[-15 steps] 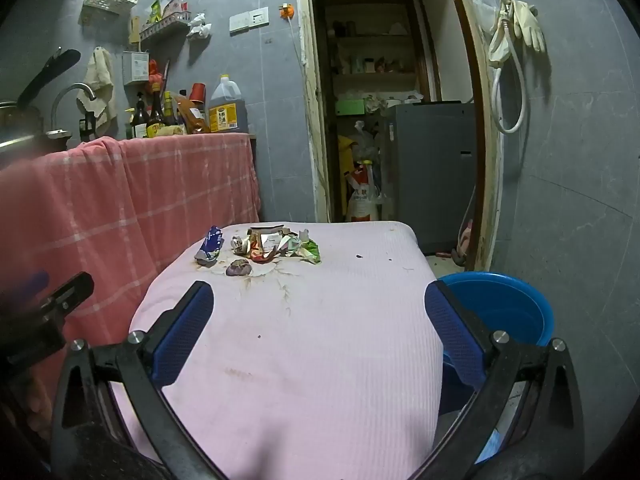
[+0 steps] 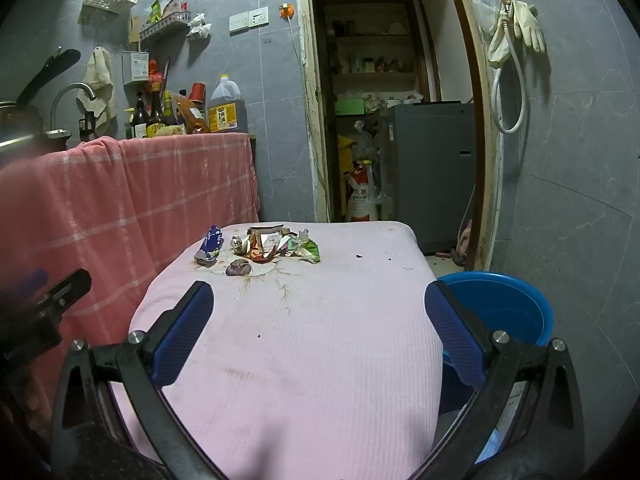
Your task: Collect trash
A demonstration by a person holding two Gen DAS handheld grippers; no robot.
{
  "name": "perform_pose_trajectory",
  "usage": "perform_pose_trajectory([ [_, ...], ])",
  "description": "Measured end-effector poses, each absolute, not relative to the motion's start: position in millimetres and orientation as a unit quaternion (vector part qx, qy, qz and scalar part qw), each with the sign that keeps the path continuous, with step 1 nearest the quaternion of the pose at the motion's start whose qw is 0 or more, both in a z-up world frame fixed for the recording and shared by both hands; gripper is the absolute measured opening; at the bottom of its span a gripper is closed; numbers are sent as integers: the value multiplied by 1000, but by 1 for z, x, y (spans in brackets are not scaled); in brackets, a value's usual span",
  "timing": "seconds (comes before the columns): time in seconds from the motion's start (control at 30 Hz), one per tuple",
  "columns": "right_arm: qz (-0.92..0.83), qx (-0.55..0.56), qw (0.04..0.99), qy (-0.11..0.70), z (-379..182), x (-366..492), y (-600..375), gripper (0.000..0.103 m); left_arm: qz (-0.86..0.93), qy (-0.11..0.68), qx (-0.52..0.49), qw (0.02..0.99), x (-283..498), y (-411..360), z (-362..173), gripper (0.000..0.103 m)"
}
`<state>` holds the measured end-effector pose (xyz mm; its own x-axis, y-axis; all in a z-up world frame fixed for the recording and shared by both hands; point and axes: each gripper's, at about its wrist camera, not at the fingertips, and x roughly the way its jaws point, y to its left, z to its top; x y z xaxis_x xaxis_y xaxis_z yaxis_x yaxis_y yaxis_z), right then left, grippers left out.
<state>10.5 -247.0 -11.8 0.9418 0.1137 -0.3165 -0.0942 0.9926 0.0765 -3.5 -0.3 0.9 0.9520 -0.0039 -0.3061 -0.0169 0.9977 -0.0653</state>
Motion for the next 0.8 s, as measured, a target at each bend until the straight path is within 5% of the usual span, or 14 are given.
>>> perform_pose_trajectory([
  [0.8,53,30,985,162,-12,11,-246,103,5,155,-35,987,-3,3,5,101],
])
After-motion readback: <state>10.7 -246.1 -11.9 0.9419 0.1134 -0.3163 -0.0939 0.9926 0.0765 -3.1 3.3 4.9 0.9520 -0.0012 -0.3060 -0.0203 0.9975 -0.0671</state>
